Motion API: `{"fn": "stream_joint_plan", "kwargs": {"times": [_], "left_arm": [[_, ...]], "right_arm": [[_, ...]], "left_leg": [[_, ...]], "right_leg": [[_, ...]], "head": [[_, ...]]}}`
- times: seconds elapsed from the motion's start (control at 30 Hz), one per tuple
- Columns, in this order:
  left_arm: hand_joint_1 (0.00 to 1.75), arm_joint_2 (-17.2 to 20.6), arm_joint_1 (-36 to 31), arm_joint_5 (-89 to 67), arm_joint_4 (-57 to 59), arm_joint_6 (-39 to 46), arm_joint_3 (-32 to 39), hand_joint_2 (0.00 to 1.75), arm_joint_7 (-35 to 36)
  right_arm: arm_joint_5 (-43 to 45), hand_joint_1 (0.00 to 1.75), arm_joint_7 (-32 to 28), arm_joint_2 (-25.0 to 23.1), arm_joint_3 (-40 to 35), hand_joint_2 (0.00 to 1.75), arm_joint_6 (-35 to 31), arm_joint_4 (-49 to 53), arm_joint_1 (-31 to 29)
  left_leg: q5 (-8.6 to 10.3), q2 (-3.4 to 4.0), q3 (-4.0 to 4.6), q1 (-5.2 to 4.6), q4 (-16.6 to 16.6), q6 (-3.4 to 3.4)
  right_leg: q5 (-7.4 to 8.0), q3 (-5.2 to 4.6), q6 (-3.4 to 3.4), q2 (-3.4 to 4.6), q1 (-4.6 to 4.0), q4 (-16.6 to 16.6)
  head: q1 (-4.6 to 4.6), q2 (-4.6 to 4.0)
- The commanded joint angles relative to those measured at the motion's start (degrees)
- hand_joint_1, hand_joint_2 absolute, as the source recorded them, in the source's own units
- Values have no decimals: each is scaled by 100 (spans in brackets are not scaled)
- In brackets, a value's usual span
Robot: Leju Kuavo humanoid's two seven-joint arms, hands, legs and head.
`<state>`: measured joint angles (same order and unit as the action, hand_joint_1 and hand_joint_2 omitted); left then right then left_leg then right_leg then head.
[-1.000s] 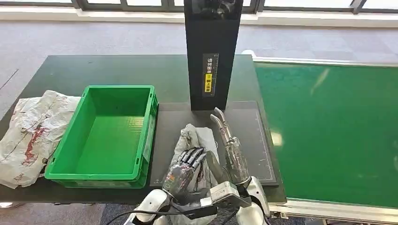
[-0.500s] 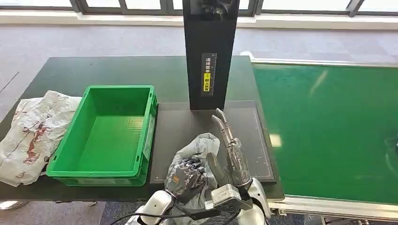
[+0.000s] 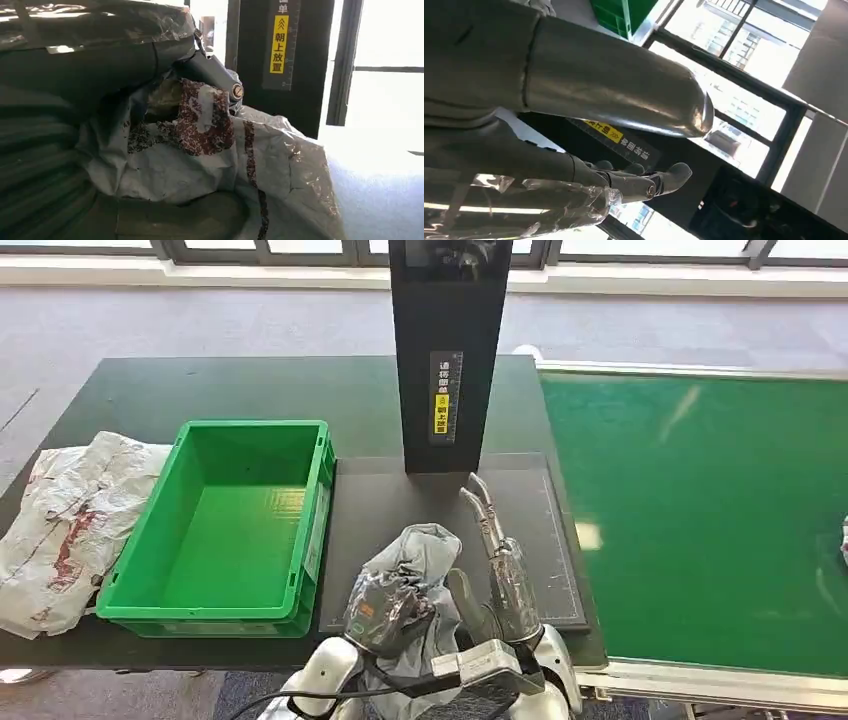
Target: Moved the parcel from conveyor to table for the left to box.
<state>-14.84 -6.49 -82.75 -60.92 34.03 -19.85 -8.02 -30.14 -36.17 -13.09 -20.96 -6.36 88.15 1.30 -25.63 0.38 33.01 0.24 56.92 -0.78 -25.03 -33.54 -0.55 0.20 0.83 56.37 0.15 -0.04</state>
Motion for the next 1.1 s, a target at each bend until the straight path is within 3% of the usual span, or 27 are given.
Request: {"fn": "stream_joint_plan", "kwargs": {"times": [0.03, 0.23, 0.27, 0.47, 0.7, 0.73, 0.93, 1.1], "left_arm": [[175, -73, 115, 295, -342, 304, 303, 175, -193], [175, -13, 270, 586, -837, 428, 296, 175, -388], [175, -89, 511, 981, -1487, 597, 545, 175, -916], [175, -205, 852, 1263, -2311, 597, 808, 175, -1439], [175, -382, 943, 923, -2951, 597, 995, 175, -1545], [175, -390, 917, 930, -2996, 597, 1020, 175, -1566], [175, -300, 530, 1124, -2987, 597, 1224, 175, -1656], [175, -279, 8, 1158, -2747, 597, 1972, 175, -1833]], "right_arm": [[29, 0, -15, 121, 227, 0, -10, 71, 31], [48, 0, -43, 117, 250, 0, 0, 151, 144], [69, 0, -63, 96, 263, 0, -5, 163, 173], [120, 0, -95, 75, 290, 0, -14, 177, 202], [199, 0, -121, -2, 354, 0, 84, 175, 173], [210, 0, -123, -7, 361, 175, 97, 160, 161], [338, 0, -205, -27, 394, 175, 204, -65, 14], [470, 0, -283, -101, 511, 175, 322, -150, -56]], "left_leg": [[-2, -6, -3, 1, -3, 2], [-6, -5, -2, 1, -4, 6], [-8, -4, -1, 3, -2, 7], [-13, 4, 4, 4, -1, 5], [-15, -1, 7, 3, 3, 7], [-15, -2, 6, 4, 2, 7], [-7, -8, 13, 4, 2, 5], [-2, -16, 11, 4, -1, 3]], "right_leg": [[-4, 6, 3, -5, -1, -4], [-8, 5, 2, -2, -2, -6], [-9, 6, 3, -2, -4, -5], [-12, -2, 3, 5, -5, -5], [-17, -1, 5, -1, -4, -1], [-18, 1, 6, -2, -5, -3], [-12, -5, 6, -8, -5, -1], [-11, -3, 8, -16, -5, -3]], "head": [[0, 0], [0, 2], [0, 0], [0, 2], [0, 0], [2, 2], [0, 0], [0, 0]]}}
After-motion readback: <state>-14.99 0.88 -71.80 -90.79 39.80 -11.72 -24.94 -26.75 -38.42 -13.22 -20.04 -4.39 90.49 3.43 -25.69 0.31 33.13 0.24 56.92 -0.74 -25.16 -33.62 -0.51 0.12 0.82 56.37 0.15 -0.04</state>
